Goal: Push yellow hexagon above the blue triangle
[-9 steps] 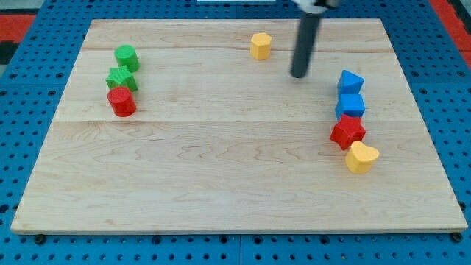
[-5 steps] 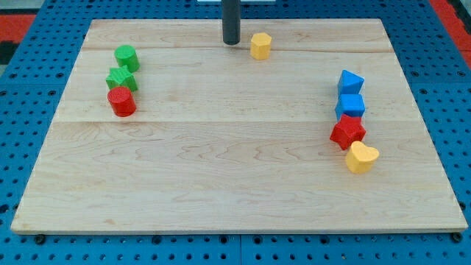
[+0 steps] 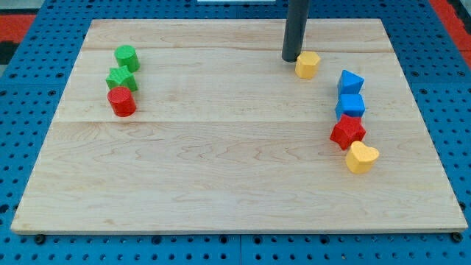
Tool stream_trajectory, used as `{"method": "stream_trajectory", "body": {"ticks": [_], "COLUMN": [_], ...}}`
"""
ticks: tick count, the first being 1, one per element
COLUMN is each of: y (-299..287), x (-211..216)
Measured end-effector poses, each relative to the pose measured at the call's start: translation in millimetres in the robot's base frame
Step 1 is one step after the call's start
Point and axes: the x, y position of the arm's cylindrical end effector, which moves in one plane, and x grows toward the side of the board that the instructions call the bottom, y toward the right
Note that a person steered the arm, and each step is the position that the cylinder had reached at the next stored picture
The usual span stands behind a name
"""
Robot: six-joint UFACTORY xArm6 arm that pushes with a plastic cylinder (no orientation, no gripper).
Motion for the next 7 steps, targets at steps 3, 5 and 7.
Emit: {"method": "stream_trajectory", "body": {"ticks": [3,5,7], "y": [-3.0,25.0,52.2], "x": [22.2,22.2,22.3]}}
